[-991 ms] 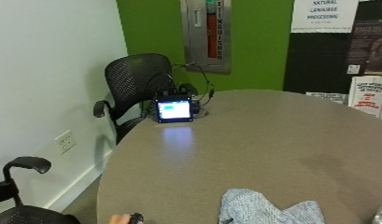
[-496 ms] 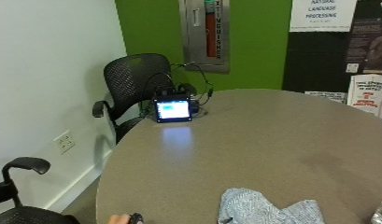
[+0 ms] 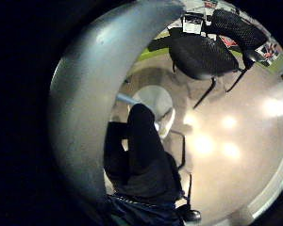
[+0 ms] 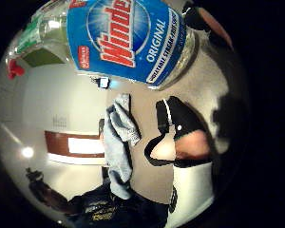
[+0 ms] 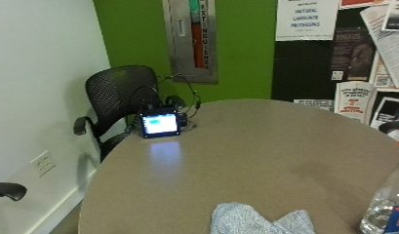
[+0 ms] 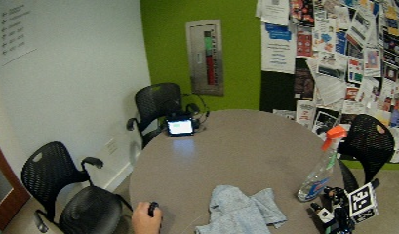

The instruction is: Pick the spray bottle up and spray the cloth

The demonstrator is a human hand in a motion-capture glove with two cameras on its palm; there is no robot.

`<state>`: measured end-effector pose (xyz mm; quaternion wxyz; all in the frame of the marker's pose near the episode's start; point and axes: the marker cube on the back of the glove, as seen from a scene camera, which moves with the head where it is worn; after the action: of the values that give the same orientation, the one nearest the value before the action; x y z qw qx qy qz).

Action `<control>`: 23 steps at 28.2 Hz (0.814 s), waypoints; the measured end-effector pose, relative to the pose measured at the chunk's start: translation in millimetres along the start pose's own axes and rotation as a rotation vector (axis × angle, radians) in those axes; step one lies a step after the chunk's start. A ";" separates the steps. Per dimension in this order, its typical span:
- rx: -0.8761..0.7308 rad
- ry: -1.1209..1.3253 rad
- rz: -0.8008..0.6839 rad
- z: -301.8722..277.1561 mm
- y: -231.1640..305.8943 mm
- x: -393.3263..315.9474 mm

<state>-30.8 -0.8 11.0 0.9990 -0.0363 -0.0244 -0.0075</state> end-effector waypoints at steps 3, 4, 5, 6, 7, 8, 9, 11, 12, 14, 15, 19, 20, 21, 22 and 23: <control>-0.040 0.033 -0.027 6.5 -2.4 -1.0; -0.047 0.039 -0.035 7.4 -2.2 -1.7; -0.052 0.041 -0.038 7.4 -1.4 -2.3; -0.055 0.038 -0.038 6.7 -0.3 -2.6; -0.058 0.031 -0.033 5.4 1.2 -2.1; -0.062 0.020 -0.024 3.6 2.7 -0.8; -0.065 0.005 -0.013 1.1 3.9 1.3; -0.070 -0.031 0.016 -5.9 4.6 6.3; -0.068 -0.049 0.030 -10.7 3.8 8.2; -0.056 -0.069 0.048 -22.2 0.6 8.9; -0.046 -0.071 0.048 -28.5 -1.3 7.0; 0.003 -0.061 -0.006 -48.9 -7.2 -14.3; 0.008 -0.063 -0.025 -50.1 -8.8 -20.8; 0.009 -0.069 -0.045 -49.3 -10.9 -26.9; 0.006 -0.076 -0.063 -47.1 -13.8 -32.7; 0.001 -0.083 -0.081 -44.4 -17.2 -38.7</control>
<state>-67.6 -20.8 -33.9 0.9961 -0.0350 -0.0671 -0.0465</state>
